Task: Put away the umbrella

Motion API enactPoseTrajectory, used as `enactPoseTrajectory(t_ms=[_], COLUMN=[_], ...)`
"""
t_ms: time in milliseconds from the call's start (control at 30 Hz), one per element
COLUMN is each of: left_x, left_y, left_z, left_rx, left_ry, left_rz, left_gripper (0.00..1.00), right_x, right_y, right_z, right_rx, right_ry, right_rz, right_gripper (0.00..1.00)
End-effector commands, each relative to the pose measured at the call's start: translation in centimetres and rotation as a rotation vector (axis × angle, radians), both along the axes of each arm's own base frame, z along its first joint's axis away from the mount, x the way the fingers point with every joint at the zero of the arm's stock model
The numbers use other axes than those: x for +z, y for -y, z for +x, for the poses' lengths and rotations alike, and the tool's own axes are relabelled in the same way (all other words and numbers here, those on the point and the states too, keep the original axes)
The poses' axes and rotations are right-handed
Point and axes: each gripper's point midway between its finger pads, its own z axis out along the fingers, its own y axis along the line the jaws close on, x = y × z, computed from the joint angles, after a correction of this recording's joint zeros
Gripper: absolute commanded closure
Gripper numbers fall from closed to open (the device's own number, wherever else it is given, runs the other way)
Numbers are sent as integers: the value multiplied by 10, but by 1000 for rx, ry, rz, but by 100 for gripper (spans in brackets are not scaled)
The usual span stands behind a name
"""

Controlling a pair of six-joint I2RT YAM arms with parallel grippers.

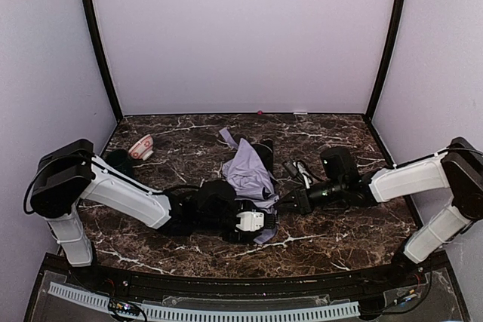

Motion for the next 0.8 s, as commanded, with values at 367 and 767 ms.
enactPoseTrajectory(t_ms=[367,767], left_x=[27,54], left_y=[7,-49], left_z=[46,2], left_rx=[142,74], left_ry=[280,-64], left_rz=[-101,-172], left_gripper=[85,100], right_x=[32,32], right_y=[-6,27], right_z=[-13,12], right_rx=[80,5], right_ry=[62,113], right_rz=[85,13], right_gripper=[100,100])
